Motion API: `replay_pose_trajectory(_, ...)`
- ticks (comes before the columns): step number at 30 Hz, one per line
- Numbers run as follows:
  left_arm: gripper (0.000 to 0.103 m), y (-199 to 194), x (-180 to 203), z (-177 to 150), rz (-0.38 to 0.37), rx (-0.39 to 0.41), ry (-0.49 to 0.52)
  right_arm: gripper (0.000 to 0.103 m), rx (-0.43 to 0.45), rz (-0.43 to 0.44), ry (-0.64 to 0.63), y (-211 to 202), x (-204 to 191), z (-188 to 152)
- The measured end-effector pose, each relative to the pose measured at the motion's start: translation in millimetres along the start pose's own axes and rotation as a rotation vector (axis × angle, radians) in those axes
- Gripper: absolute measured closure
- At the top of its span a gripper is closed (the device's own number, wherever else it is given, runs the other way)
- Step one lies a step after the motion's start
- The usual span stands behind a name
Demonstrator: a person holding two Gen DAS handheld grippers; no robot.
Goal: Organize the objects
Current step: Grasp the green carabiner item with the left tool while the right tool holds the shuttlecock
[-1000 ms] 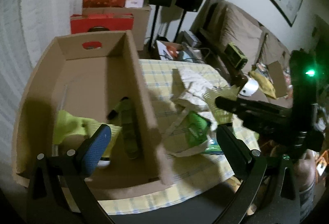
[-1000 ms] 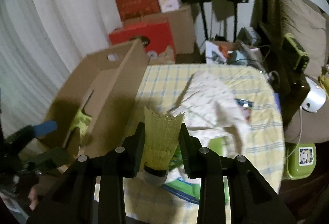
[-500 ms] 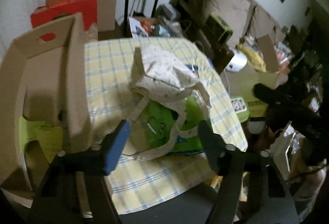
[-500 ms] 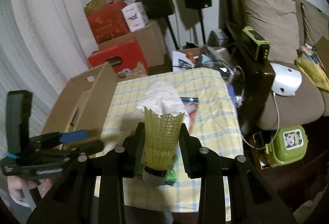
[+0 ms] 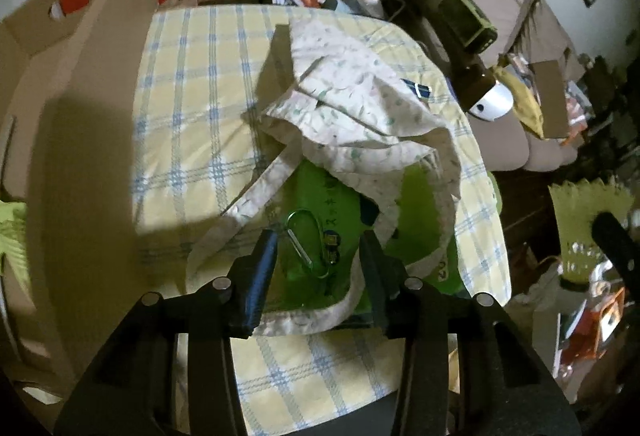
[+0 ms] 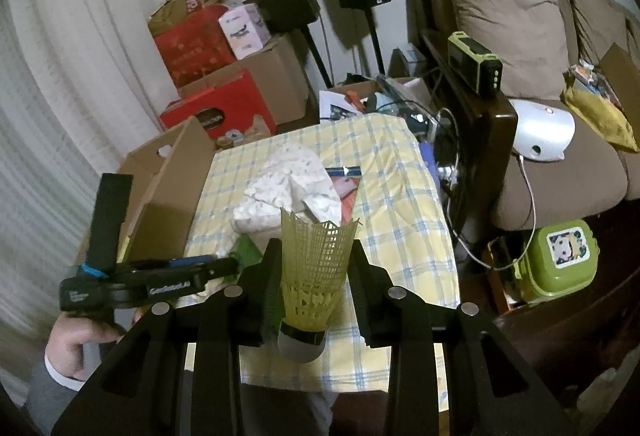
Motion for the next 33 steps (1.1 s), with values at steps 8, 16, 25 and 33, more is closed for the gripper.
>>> replay_pose_trajectory(8, 0.072, 18, -6, -3, -0.007, -0.007, -0.017, 0.071, -0.011, 0.005, -0.005, 3, -1, -3)
replay_pose_trajectory(16, 0.087, 17, -7, 1, -0.024, 0.009, -0.032, 0.071, -0.02, 0.014, -0.009, 6, -7, -6)
replay_pose_trajectory(25, 0.099, 2, -1, 7, -0.042, 0.065, -0.027, 0.071, -0.008, 0.015, -0.034, 1, -17, -3)
replay_pose_trajectory(33, 0.099, -15, 2, 11, -0.059, 0.098, -0.022, 0.071, -0.011, 0.024, -0.049, 1, -28, -5)
Point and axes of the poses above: each gripper's, at about its wrist camera, not at the fingertips, and y roughly the way its jaws point, x to its right, z to its top, the point moved 10 cm from there along y, roughly the way its jaws point, and after that the axes turned 12 degrees about -z, right-handed, at the moved point
